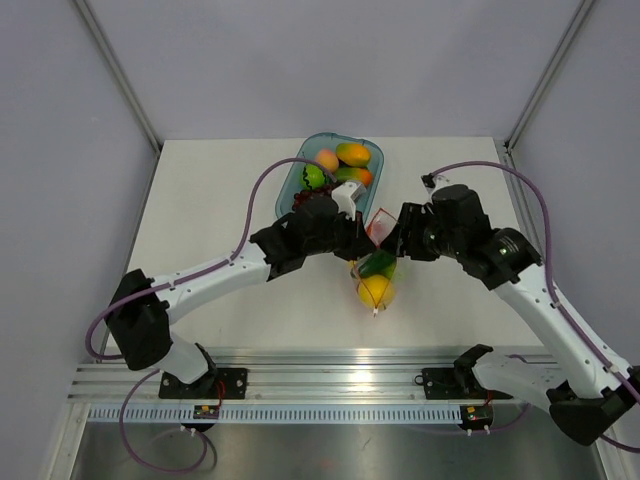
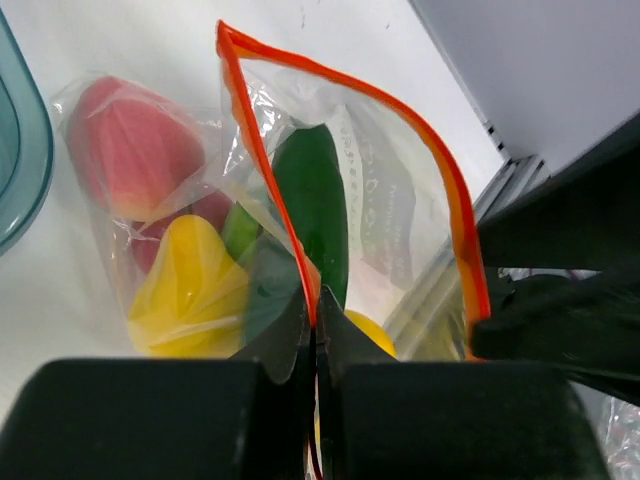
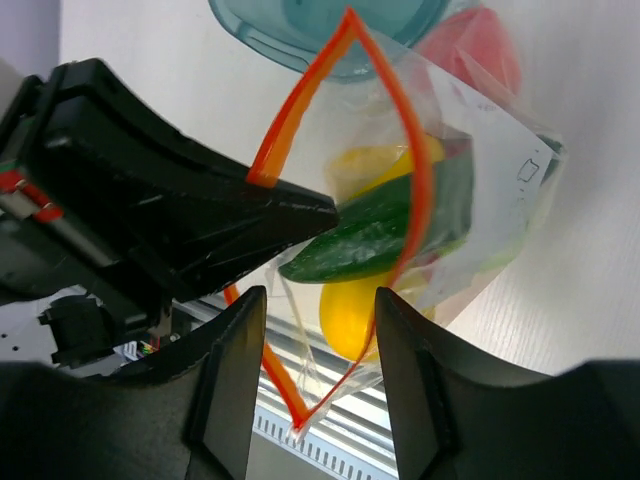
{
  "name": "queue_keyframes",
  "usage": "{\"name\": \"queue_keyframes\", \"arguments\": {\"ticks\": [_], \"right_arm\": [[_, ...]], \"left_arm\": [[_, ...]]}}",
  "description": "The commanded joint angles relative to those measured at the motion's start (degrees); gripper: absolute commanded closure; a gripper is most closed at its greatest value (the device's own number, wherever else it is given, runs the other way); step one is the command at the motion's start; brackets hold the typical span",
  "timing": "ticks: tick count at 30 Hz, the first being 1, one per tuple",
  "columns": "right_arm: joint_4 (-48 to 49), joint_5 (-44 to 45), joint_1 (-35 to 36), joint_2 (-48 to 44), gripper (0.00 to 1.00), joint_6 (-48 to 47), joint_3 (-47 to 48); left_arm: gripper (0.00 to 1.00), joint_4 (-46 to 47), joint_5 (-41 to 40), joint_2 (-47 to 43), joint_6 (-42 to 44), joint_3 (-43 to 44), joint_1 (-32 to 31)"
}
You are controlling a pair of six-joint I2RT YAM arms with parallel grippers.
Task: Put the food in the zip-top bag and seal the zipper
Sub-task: Adjust the zipper food storage bag at the center of the board.
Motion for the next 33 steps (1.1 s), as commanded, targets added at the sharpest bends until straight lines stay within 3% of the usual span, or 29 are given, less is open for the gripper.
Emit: {"name": "queue_keyframes", "arguments": {"ticks": [1,9,16,20,24,29,33], "right_arm": [[-1.3,1.5,0.4,-4.0,0.45,0.6,3.7],[-5.1,3.6,2.4,-7.5,0.39,-1.9,2.4],[-0.7,8.2,3.0,-9.0,0.39,-4.2,-0.4],[3.9,8.5,3.0,-8.6,0.38,-6.9,-1.4],[8.3,6.0,3.1,-8.5,0.38,-8.1,-2.9],[11.3,4.2,3.1,-6.5,0.38,-8.3,-2.6],[14.2,-2.6,3.7,-3.5,0.38,-6.8,-2.0]], "left_arm": [[1.00,0.8,0.3,-0.9,-2.4,4.7,0.1],[1.00,-7.5,-9.0,-4.4,-9.0,8.1,0.2],[1.00,-15.2,-15.0,-13.8,-15.8,4.2,0.4],[1.00,-16.3,-17.2,-20.7,-21.4,-3.1,0.4],[1.00,-17.0,-23.5,-28.7,-26.5,-9.7,0.4],[1.00,-23.7,-34.7,-35.1,-30.8,-11.0,0.4],[1.00,-23.1,-39.1,-37.1,-33.2,-12.5,0.4]]}}
